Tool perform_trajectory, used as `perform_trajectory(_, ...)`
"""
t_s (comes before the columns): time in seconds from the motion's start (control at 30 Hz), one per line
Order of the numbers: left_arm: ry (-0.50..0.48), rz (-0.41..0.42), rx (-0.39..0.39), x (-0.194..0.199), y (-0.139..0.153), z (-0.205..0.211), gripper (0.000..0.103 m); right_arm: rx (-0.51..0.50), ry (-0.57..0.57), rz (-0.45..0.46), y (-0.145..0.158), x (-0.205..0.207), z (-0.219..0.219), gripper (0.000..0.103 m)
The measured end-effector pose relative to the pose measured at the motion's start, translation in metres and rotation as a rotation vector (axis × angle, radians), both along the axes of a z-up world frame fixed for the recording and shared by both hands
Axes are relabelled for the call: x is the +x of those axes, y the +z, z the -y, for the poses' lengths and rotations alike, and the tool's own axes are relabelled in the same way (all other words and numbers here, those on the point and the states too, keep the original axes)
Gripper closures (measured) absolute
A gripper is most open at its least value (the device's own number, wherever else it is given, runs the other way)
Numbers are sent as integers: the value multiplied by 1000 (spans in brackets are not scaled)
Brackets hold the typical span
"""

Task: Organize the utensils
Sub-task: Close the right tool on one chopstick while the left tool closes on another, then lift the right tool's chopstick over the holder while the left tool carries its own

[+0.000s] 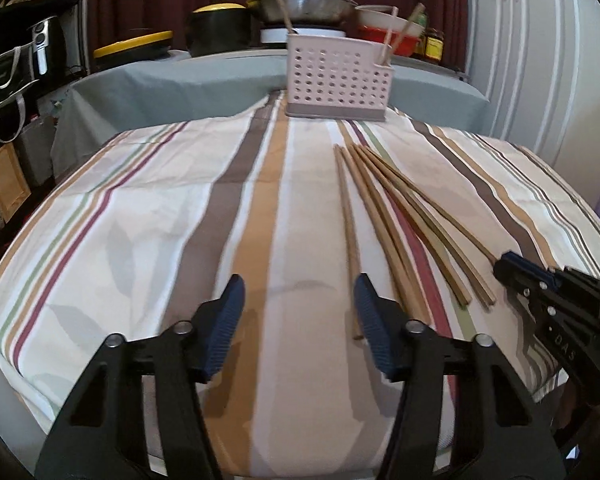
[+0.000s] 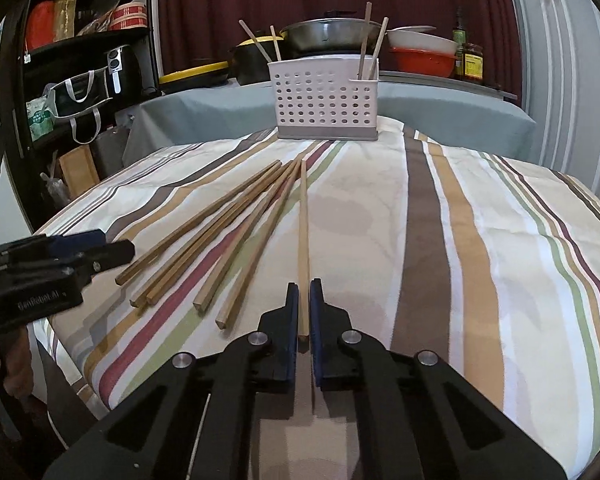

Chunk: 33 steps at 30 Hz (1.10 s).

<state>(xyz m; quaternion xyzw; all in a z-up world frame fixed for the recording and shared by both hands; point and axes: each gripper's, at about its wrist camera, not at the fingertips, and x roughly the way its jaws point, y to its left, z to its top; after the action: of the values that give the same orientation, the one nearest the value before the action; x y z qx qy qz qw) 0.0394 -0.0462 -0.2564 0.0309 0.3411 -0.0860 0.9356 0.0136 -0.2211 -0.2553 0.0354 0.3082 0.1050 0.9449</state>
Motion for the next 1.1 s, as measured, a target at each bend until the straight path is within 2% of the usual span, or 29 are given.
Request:
perform_trajectory(0.17,-32,2,-3,-6,-5,10,55,-2,-9,8,0,-4,4,96)
perform_trajectory(0.27,-45,-10,-1,-4,-9,14,67,7,-9,10,-1,-6,6,96)
perform_trajectory(0.33,-47,-6,-3,-4,-10,15,72,7,-8,14,-1,-6,6,96)
perform_trajectory(0.4,-60,-6,-13,-3,-11,15,88,13,-8,15,-1,-6,7,96)
perform_trajectory(0.47,-70,-7,-20,-4,-11,15,96,19,-7,18,-1,-6,7,96)
perform_trajectory(0.63,-73,17,-21,-6,-7,15,97,23,-14,45,5,-10,9,97)
perform_trajectory(0.8,-73,89,-3,-12,11,14,97,17,-27,87,20,-14,11,97)
perform_trajectory(1.1,-56,181,-34,-18,51,1,97,17,-59,199,64,-23,20,97)
